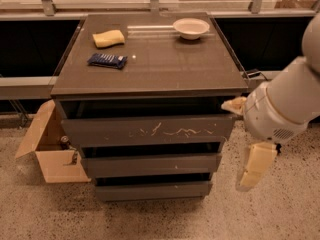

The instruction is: Open bottom drawer

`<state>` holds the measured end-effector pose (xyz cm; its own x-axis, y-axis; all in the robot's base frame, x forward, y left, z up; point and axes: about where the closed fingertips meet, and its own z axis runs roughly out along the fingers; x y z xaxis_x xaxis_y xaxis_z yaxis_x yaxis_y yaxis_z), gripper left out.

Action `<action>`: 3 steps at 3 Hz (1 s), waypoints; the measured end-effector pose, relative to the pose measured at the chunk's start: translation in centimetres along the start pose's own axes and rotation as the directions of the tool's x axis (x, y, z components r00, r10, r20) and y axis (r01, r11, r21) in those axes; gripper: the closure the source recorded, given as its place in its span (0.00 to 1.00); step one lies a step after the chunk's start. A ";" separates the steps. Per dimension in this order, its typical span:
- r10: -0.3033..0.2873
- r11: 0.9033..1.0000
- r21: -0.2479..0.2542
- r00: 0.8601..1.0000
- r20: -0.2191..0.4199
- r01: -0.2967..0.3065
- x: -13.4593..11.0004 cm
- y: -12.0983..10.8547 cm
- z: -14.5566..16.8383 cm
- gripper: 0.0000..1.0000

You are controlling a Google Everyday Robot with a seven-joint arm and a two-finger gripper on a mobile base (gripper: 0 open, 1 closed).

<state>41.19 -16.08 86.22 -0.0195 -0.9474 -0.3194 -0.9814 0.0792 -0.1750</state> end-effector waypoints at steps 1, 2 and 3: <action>-0.019 0.998 -0.064 0.997 0.078 0.024 0.1 1.9 4.7 0.00; -0.019 0.998 -0.064 0.997 0.078 0.024 0.1 1.9 4.7 0.00; -0.025 0.998 -0.058 1.000 0.014 0.026 2.5 1.7 9.0 0.00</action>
Offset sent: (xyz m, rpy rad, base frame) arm -0.0078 0.0128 -0.0407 0.0645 0.0418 0.0443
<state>41.23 -15.53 76.79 0.0077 -0.9447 -0.3278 -0.9909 0.0368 -0.1293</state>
